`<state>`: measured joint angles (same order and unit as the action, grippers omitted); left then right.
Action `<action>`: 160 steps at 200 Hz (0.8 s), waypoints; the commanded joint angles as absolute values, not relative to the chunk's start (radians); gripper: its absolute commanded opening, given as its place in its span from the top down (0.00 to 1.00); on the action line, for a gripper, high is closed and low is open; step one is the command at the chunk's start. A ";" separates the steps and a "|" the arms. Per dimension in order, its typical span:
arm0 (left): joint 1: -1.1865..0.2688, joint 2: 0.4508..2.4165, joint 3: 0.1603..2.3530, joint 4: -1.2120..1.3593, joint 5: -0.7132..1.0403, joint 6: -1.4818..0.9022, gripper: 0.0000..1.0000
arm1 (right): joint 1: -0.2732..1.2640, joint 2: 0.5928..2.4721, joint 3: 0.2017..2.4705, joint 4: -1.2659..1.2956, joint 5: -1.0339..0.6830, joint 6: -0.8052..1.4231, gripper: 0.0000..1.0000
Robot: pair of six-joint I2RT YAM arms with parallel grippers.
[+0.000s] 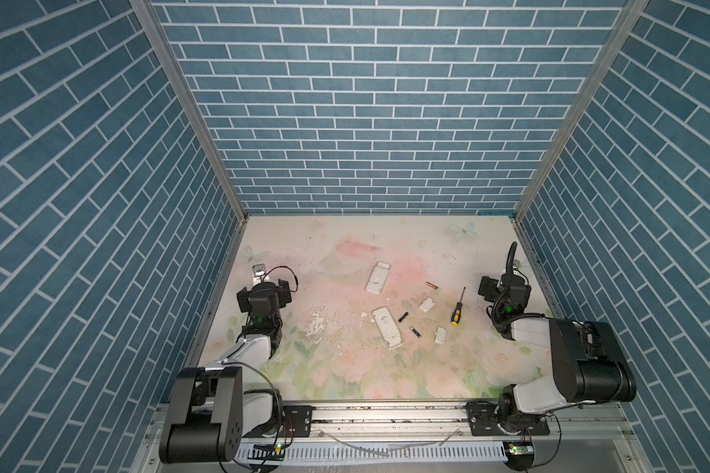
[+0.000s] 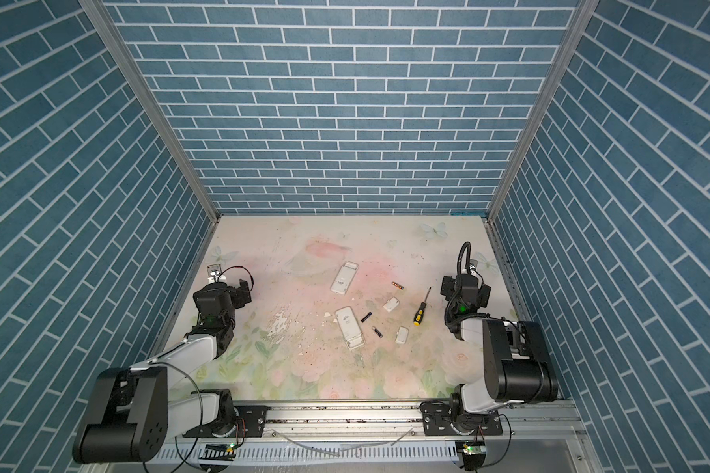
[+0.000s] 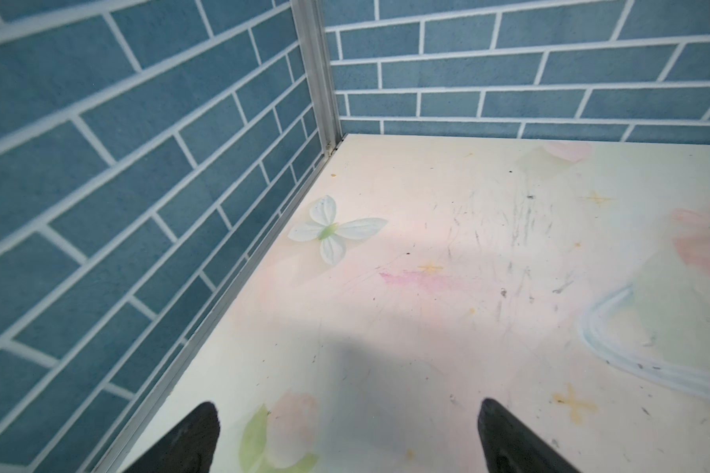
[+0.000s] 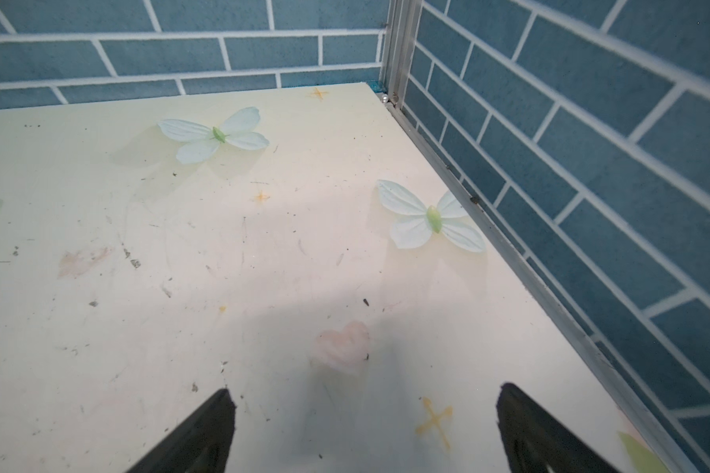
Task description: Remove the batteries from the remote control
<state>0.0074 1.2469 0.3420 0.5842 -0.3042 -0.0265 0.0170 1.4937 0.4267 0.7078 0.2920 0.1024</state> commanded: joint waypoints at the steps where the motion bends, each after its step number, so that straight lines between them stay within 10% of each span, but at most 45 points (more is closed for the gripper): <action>1: 0.014 1.316 0.361 0.716 -0.188 -0.026 0.00 | 0.005 1.511 0.382 0.866 0.220 0.065 0.01; 160: 0.011 1.524 0.362 0.907 -0.021 0.032 0.00 | -0.008 1.542 0.372 0.910 0.209 0.074 0.01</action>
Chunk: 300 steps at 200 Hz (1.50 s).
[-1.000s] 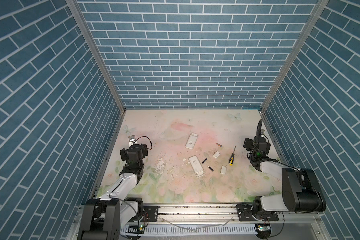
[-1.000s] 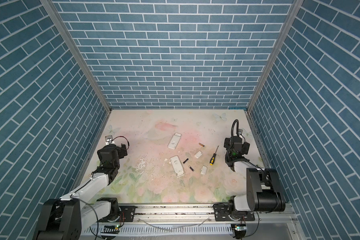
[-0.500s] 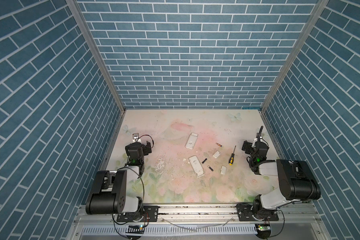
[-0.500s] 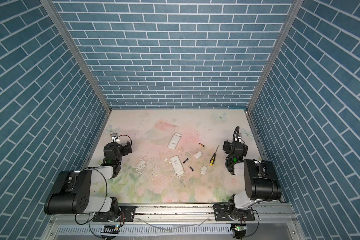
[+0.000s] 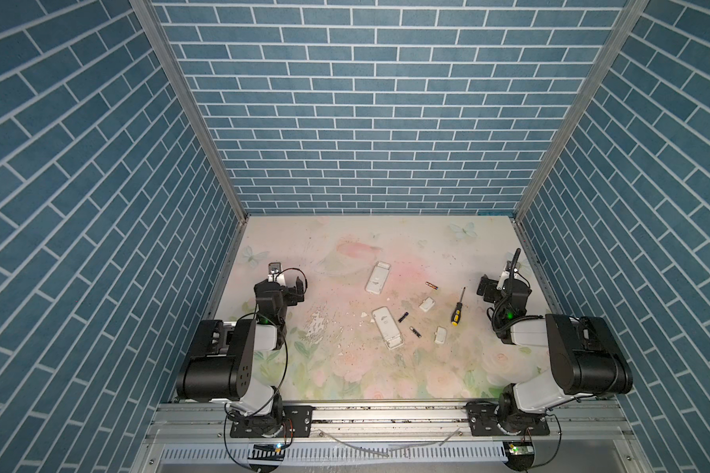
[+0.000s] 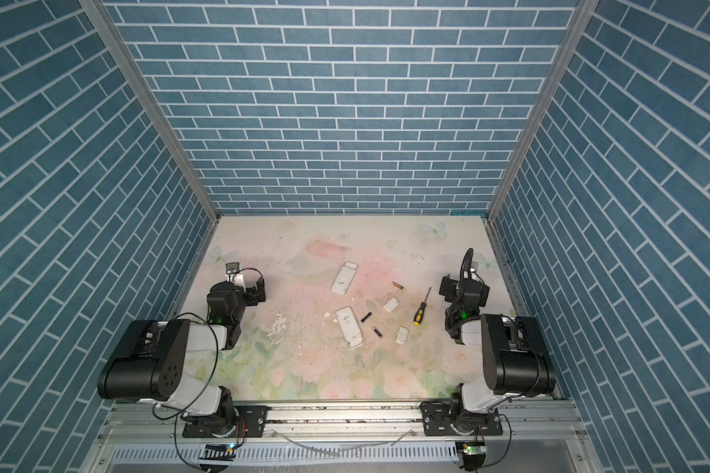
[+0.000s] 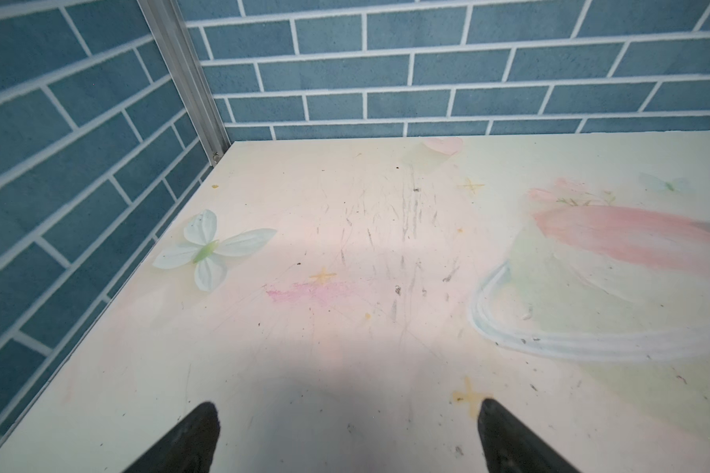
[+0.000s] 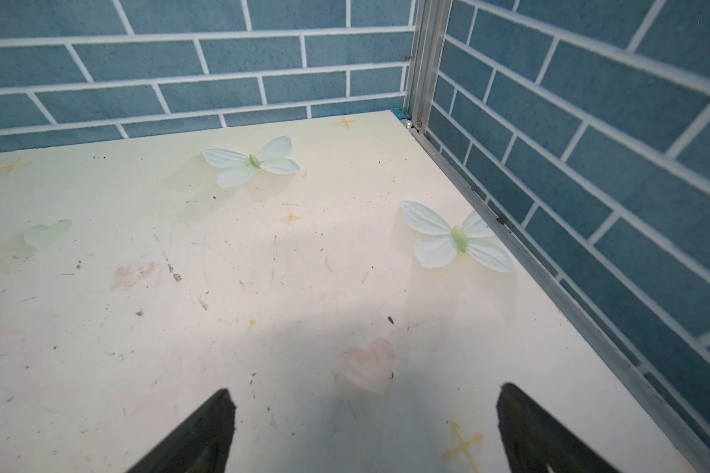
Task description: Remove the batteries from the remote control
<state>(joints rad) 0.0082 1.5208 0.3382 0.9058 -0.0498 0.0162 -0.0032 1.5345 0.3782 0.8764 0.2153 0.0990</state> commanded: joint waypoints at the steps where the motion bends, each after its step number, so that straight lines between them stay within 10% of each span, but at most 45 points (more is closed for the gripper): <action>1: 0.011 1.523 0.362 0.906 -0.021 0.032 0.00 | -0.008 1.542 0.371 0.910 0.210 0.075 0.01; 300: -0.002 1.517 0.238 1.116 0.001 0.061 0.00 | -0.008 1.542 0.371 0.909 0.208 0.074 0.01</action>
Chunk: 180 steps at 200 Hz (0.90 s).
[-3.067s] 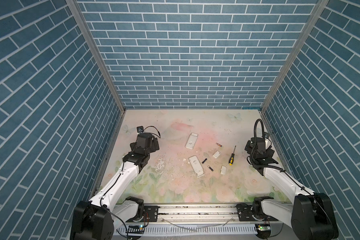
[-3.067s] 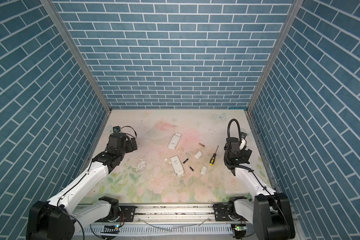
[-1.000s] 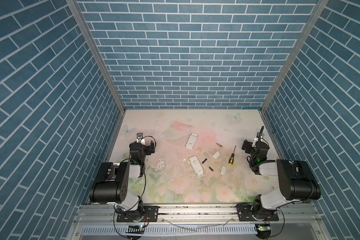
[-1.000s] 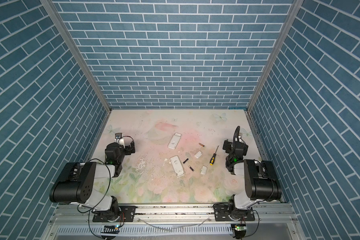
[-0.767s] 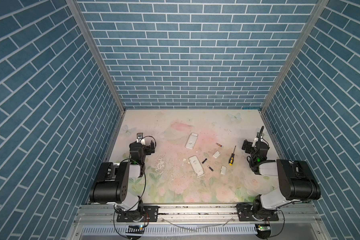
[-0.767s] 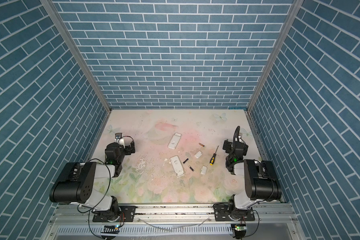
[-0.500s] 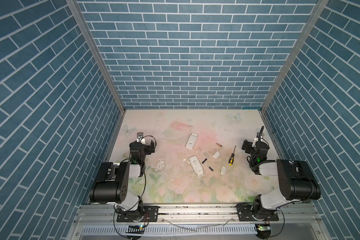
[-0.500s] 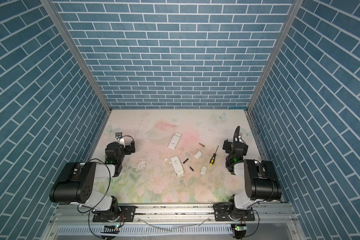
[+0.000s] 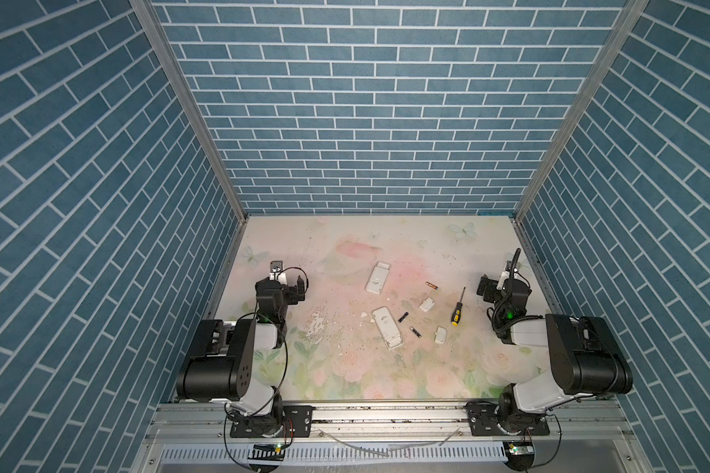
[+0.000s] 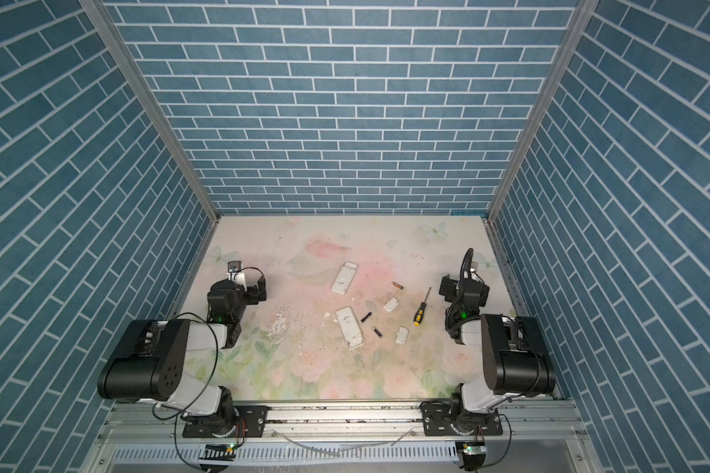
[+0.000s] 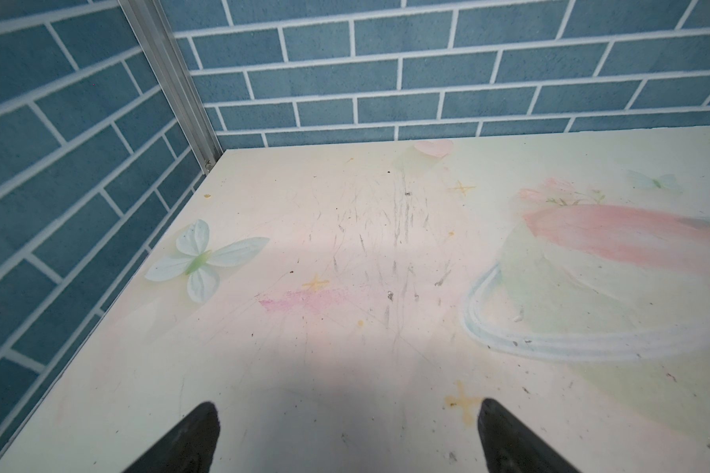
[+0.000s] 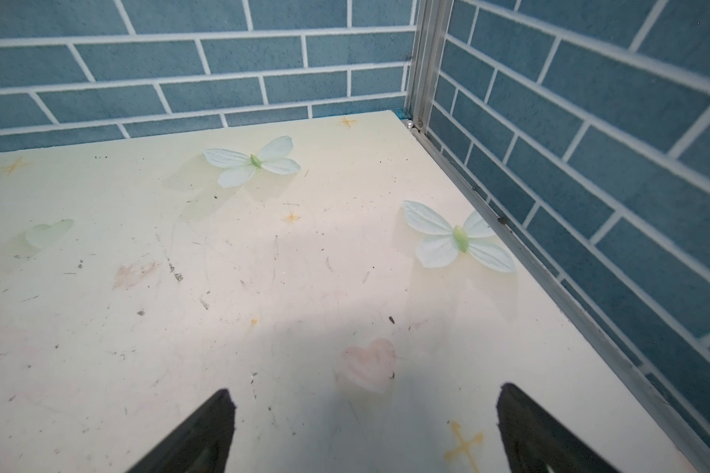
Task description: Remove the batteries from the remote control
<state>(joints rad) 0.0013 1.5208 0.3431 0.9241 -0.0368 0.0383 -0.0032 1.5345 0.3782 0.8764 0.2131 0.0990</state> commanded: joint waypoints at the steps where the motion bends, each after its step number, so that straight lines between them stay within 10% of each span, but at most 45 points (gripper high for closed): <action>1: -0.002 1.519 0.229 1.131 0.002 0.061 0.00 | -0.009 1.542 0.371 0.908 0.208 0.075 0.01; 16: -0.001 1.579 0.121 1.408 -0.005 0.060 0.00 | -0.008 1.541 0.372 0.908 0.208 0.074 0.01; 89: -0.003 1.525 0.387 0.859 -0.023 0.056 0.01 | -0.008 1.542 0.373 0.908 0.209 0.074 0.01; 180: -0.006 1.529 0.389 0.858 0.031 0.080 0.00 | -0.021 1.543 0.378 0.896 0.151 0.067 0.01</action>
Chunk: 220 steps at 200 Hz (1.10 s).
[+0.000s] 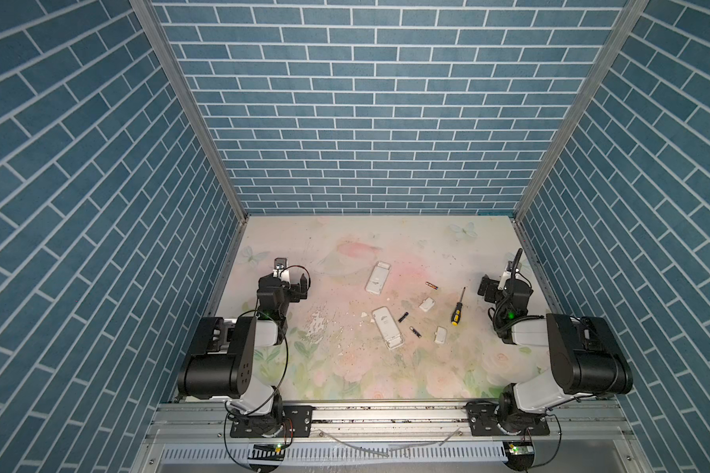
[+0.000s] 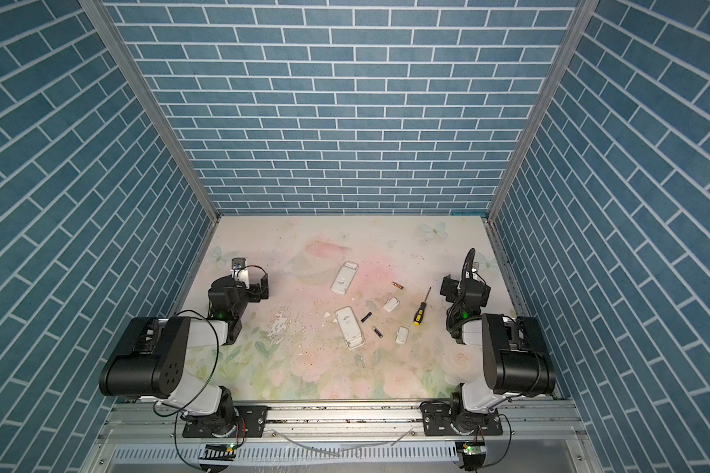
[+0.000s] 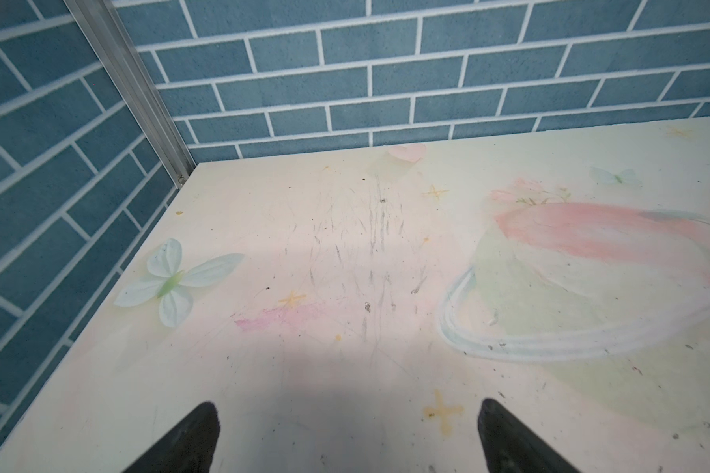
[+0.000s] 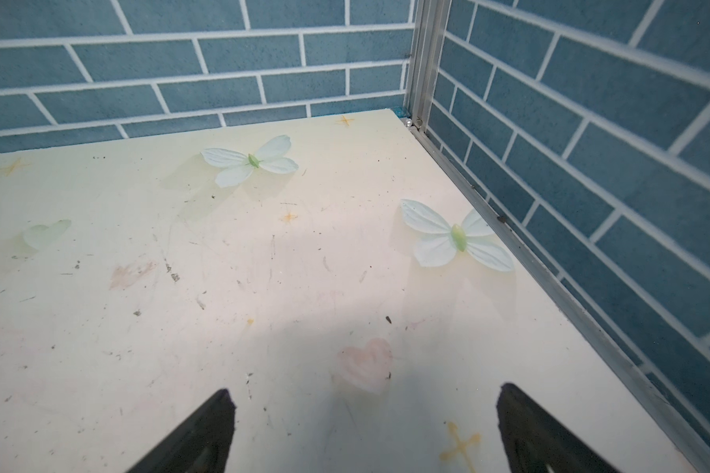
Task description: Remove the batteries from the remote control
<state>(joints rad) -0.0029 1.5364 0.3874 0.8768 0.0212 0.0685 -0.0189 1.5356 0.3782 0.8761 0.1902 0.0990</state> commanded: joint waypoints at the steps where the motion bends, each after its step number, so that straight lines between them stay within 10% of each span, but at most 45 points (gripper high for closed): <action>1: -0.006 1.529 0.389 0.858 0.031 0.080 0.00 | -0.021 1.542 0.379 0.892 0.148 0.066 0.01; 60: -0.006 1.529 0.388 0.859 0.031 0.080 0.00 | -0.021 1.538 0.367 0.913 0.134 0.060 0.01; 85: -0.006 1.529 0.389 0.858 0.031 0.080 0.00 | -0.029 1.587 0.133 1.400 0.183 0.095 0.01; 124: -0.006 1.529 0.389 0.859 0.032 0.080 0.00 | -0.032 1.540 0.385 0.876 0.161 0.083 0.01; 220: -0.007 1.529 0.389 0.859 0.031 0.080 0.00 | -0.048 1.546 0.195 1.241 0.182 0.117 0.01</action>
